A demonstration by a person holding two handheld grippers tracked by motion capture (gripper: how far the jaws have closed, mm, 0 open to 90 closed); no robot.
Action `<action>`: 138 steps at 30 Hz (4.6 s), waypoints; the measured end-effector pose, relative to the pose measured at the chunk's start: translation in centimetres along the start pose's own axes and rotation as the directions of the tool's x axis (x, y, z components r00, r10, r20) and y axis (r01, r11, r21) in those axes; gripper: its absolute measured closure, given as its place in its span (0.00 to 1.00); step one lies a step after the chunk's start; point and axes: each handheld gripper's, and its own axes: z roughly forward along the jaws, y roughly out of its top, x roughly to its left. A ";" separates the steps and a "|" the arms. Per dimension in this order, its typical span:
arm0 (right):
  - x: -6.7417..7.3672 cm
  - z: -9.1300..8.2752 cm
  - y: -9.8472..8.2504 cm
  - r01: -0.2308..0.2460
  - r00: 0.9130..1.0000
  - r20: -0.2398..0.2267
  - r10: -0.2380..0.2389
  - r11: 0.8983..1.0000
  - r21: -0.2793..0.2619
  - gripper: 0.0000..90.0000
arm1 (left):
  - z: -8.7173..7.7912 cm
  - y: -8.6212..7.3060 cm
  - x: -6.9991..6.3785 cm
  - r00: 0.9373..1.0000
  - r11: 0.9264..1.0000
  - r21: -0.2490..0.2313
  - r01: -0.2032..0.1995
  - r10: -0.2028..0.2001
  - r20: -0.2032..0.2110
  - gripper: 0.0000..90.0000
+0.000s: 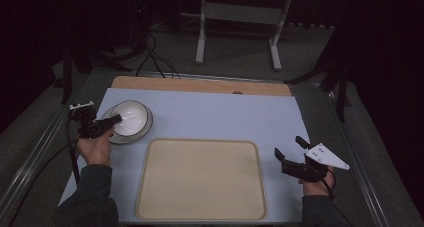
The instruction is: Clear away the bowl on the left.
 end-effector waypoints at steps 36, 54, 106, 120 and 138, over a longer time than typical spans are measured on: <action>0.0 -0.1 0.0 0.003 1.000 0.001 -0.003 1.000 0.001 0.16 | -1.3 -2.7 -2.8 0.985 0.994 -0.011 -0.106 0.106 0.134 0.88; 0.0 0.0 0.0 0.010 1.000 0.002 -0.010 1.000 0.004 0.16 | -1.5 -3.1 -4.2 0.976 0.993 -0.004 -0.115 0.114 0.186 0.88; 0.0 0.0 0.1 0.014 1.000 -0.002 -0.014 1.000 0.003 0.15 | -0.2 -5.0 -9.2 0.905 0.948 0.063 -0.312 0.276 0.324 0.87; 0.0 0.0 0.1 0.014 1.000 -0.003 -0.014 1.000 0.002 0.16 | 0.5 -5.7 -10.2 0.880 0.928 0.088 -0.361 0.309 0.360 0.87; 0.0 0.0 0.1 0.015 1.000 -0.003 -0.015 1.000 0.002 0.16 | 1.3 -6.6 -11.3 0.847 0.898 0.120 -0.423 0.344 0.405 0.87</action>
